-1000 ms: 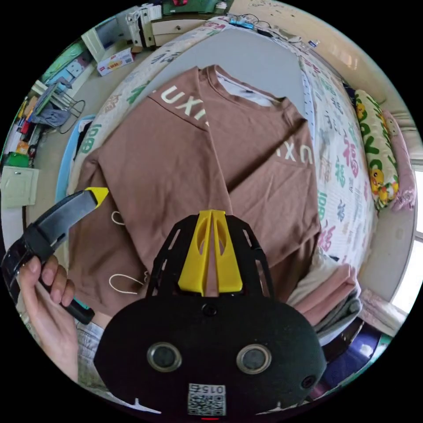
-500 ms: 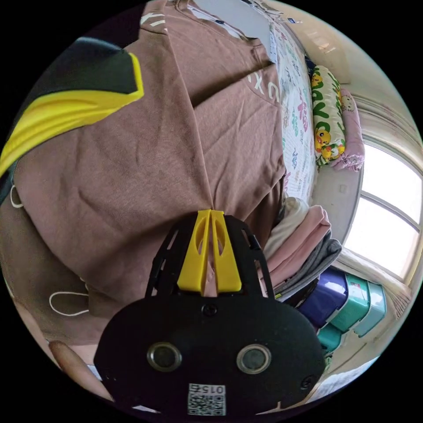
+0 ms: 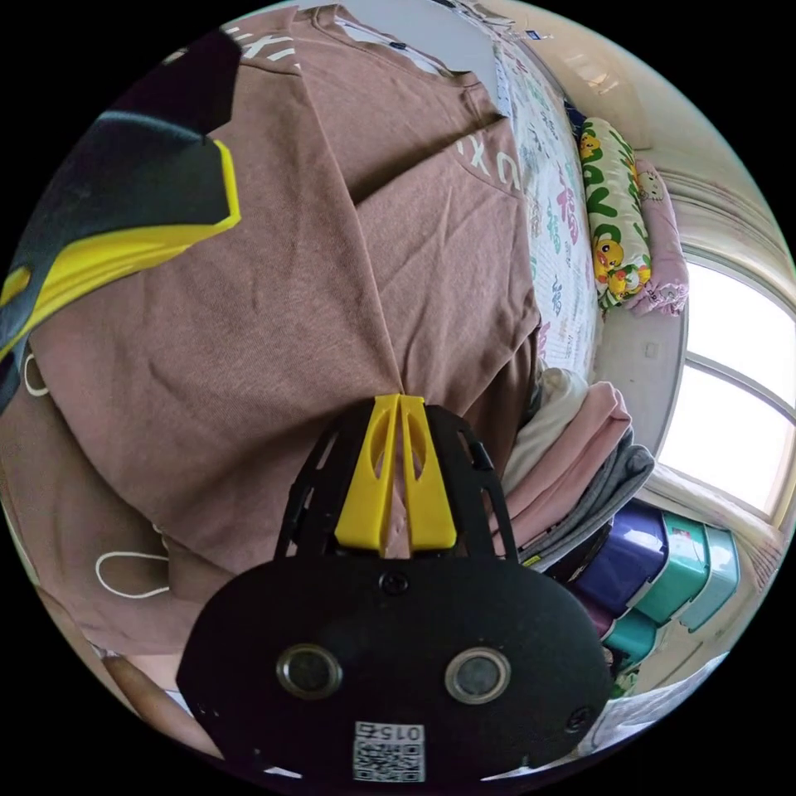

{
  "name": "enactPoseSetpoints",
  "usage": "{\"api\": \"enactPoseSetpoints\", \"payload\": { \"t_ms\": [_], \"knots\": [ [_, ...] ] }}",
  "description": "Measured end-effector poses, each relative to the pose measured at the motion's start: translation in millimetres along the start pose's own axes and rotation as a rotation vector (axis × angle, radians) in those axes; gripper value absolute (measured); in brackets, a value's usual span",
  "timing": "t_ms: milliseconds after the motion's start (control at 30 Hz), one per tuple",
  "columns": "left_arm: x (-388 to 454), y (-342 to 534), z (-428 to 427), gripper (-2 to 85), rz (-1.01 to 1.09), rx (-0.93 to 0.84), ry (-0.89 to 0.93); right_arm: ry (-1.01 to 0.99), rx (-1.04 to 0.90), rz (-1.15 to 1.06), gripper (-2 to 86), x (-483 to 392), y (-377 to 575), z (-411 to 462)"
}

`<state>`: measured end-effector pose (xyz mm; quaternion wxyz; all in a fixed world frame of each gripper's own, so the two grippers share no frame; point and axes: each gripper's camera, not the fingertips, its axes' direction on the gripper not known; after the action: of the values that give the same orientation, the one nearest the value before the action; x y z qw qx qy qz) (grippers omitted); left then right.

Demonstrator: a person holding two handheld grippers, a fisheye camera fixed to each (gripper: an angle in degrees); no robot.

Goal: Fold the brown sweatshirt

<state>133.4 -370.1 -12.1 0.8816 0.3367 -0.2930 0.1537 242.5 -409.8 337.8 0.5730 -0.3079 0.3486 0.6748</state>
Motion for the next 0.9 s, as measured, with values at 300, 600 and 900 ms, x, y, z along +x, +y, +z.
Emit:
{"api": "enactPoseSetpoints", "payload": {
  "t_ms": [300, 600, 900],
  "knots": [
    [26.1, 9.0, -1.8, -0.9, 0.029, -0.003, -0.092, -0.062, -0.003, 0.022, -0.5, 7.3, -1.1, -3.0],
    [56.7, 16.8, -1.0, -0.9, 0.115, -0.002, -0.135, -0.151, -0.011, 0.09, -0.5, 25.4, -1.5, 2.4],
    [58.7, 34.0, -3.8, -0.9, 0.09, 0.022, -0.139, -0.151, 0.027, 0.069, -0.5, 32.5, 5.0, 10.5]
  ]
}}
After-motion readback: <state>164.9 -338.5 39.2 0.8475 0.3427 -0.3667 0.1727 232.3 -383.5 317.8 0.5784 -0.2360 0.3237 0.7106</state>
